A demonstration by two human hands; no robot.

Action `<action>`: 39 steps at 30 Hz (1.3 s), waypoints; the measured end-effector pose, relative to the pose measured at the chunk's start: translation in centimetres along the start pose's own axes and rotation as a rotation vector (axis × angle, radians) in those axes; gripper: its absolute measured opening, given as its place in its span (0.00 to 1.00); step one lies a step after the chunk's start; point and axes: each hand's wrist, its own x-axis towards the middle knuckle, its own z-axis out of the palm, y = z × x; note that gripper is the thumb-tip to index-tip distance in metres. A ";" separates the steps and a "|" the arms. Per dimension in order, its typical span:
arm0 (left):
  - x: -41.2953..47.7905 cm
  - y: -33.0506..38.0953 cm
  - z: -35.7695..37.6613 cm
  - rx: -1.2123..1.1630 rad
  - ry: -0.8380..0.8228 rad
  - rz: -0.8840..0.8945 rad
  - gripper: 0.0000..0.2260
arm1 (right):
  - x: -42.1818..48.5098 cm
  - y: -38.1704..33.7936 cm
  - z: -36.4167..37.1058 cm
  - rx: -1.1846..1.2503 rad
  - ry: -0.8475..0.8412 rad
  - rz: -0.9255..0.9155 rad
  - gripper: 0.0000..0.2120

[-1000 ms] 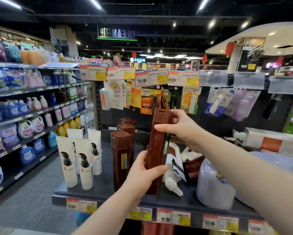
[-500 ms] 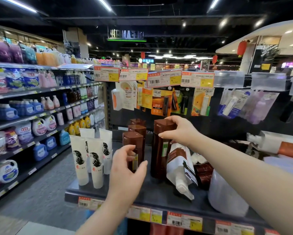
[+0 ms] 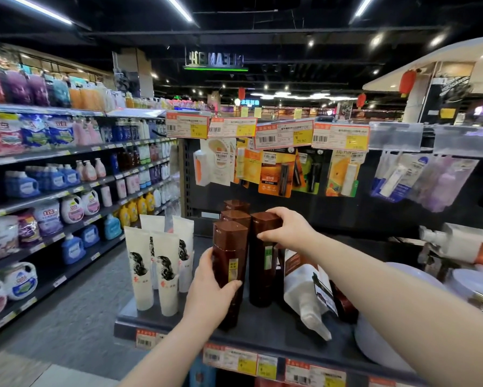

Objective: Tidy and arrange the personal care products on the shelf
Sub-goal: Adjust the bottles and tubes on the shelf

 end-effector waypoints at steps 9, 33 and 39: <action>-0.1 -0.3 0.0 0.002 0.025 0.025 0.30 | 0.0 0.3 -0.4 0.037 -0.003 0.006 0.27; -4.4 5.1 0.4 0.160 0.335 0.415 0.35 | -3.5 1.8 -7.9 -0.329 -0.073 -0.052 0.15; -5.1 7.7 4.2 0.080 -0.098 0.528 0.17 | -4.4 4.4 -10.3 -0.438 -0.103 0.030 0.12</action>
